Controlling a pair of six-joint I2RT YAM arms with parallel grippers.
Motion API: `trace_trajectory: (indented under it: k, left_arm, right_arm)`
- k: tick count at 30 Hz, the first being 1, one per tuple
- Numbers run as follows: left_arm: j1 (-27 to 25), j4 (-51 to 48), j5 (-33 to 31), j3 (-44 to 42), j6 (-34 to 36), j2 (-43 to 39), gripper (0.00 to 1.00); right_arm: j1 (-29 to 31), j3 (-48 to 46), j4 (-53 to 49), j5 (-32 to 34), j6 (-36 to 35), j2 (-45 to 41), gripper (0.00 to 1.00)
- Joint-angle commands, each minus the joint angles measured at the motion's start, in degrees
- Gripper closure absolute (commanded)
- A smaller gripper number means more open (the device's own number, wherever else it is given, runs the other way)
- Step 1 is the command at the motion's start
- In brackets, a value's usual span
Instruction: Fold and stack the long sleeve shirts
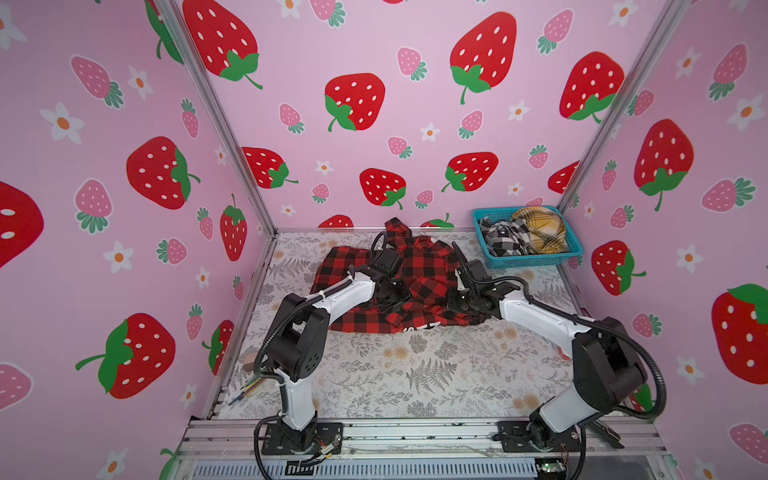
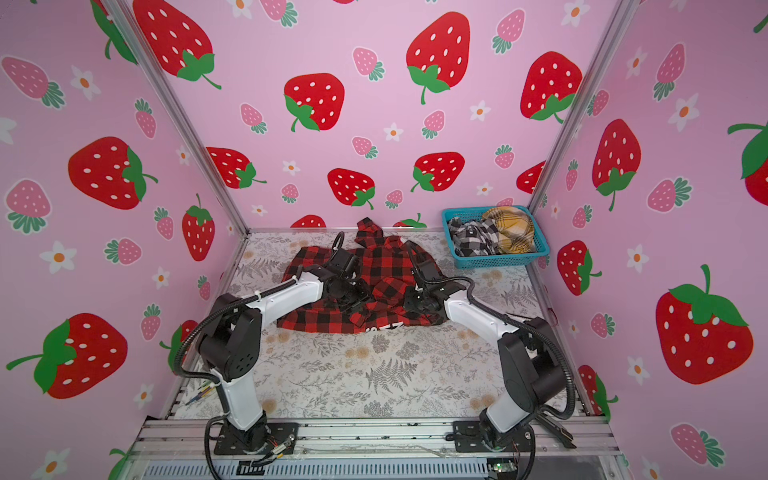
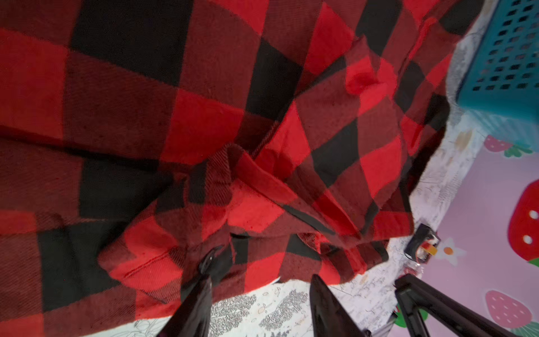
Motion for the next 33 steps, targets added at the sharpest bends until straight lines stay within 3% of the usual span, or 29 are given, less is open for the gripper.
trace_trajectory:
  k: [1,5,10,14,18,19,25,33]
  left_arm:
    - [-0.1,-10.0,-7.8,5.6,4.5,2.1,0.45]
    - [-0.8,-15.5,-12.7,10.2,8.0,4.9,0.42]
    - [-0.9,-15.0,-9.7,11.1,8.4,8.6,0.46]
    - [-0.9,-11.9,-7.1,9.8,7.4,9.5,0.62]
    - [-0.9,-12.5,-5.5,10.3,9.1,9.0,0.91]
    - [-0.9,-13.7,-6.2,11.4,10.6,8.6,1.00]
    - [-0.9,-20.0,-17.2,15.2,23.9,-1.6,1.00]
    - [-1.6,-19.4,-22.7,3.6,47.4,-22.9,1.00]
  right_arm:
    - [-2.0,-2.2,4.4,-4.3,-0.3,1.1,0.82]
    - [-4.0,-4.6,7.1,-6.4,0.3,2.1,0.82]
    - [-5.4,-6.4,9.1,-7.5,0.8,3.4,0.85]
    - [-6.2,-7.9,10.2,-7.6,1.5,3.3,0.85]
    - [-7.0,-8.5,10.4,-7.8,1.4,3.4,0.84]
    - [-7.4,-8.5,10.4,-7.9,1.4,3.3,0.82]
    - [-9.1,-8.1,10.7,-10.3,1.3,0.7,0.50]
    - [-9.1,-11.7,14.7,-14.8,5.6,-6.9,0.31]
